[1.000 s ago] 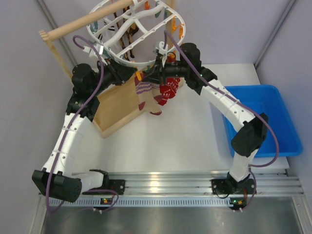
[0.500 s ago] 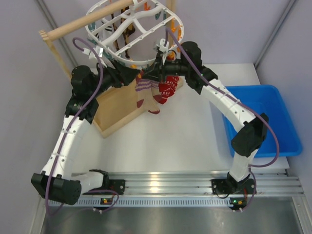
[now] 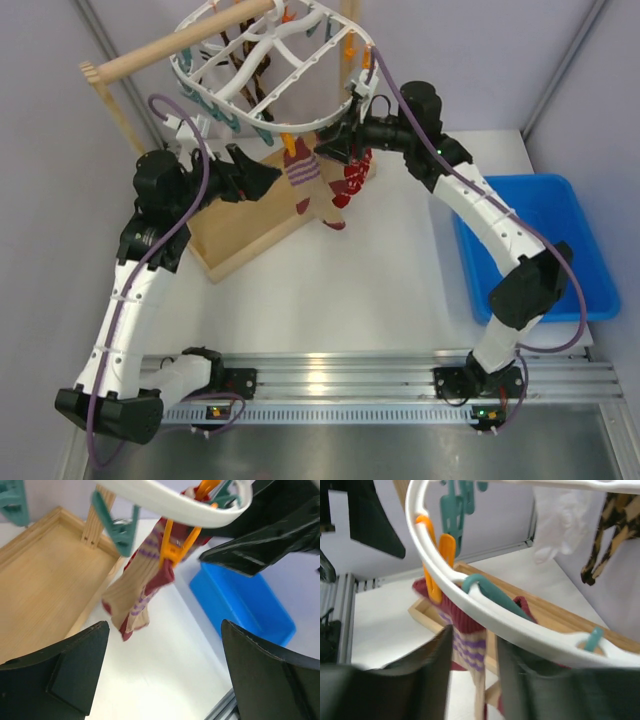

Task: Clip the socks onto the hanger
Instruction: Clamp the sock onto the hanger, then reset both arms

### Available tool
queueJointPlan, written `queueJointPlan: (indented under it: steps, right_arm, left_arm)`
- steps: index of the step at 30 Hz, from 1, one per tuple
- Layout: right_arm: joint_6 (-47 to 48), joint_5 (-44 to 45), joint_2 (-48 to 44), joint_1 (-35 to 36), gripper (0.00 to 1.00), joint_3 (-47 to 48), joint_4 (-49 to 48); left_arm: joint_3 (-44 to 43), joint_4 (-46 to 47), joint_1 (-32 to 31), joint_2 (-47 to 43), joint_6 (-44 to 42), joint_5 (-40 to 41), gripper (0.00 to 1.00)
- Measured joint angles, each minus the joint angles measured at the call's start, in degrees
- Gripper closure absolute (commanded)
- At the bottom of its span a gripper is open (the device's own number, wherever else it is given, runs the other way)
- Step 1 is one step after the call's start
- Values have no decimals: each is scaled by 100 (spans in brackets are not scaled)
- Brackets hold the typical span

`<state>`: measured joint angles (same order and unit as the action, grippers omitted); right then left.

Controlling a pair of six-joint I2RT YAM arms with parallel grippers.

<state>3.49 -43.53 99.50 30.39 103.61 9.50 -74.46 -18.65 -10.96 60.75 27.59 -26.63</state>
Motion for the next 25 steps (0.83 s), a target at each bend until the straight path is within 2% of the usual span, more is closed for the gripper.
queueJointPlan:
  steps: [3, 5, 7, 8, 17, 25]
  right_arm:
    - [7, 94, -284, -205, 32, -210, 24]
    - [66, 173, -610, -356, 22, -437, 101]
    - [170, 223, -938, -463, 19, -654, 208]
    - [227, 238, -1150, -522, 15, -817, 254]
    - [728, 350, -3195, -935, 1, -2411, 820]
    - [839, 629, -4315, -1128, 0, -3805, 1134]
  left_arm:
    - [-7, -444, 0, -15, -391, 61, 2]
    - [0, -651, 0, -74, -686, 118, 2]
    - [11, -789, 0, -195, -962, 164, 2]
    - [20, -852, 0, -273, -1106, 166, 2]
    - [564, -1158, 0, -1080, -2055, 385, 2]
    - [1029, -1362, 0, -1475, -2485, 721, 2]
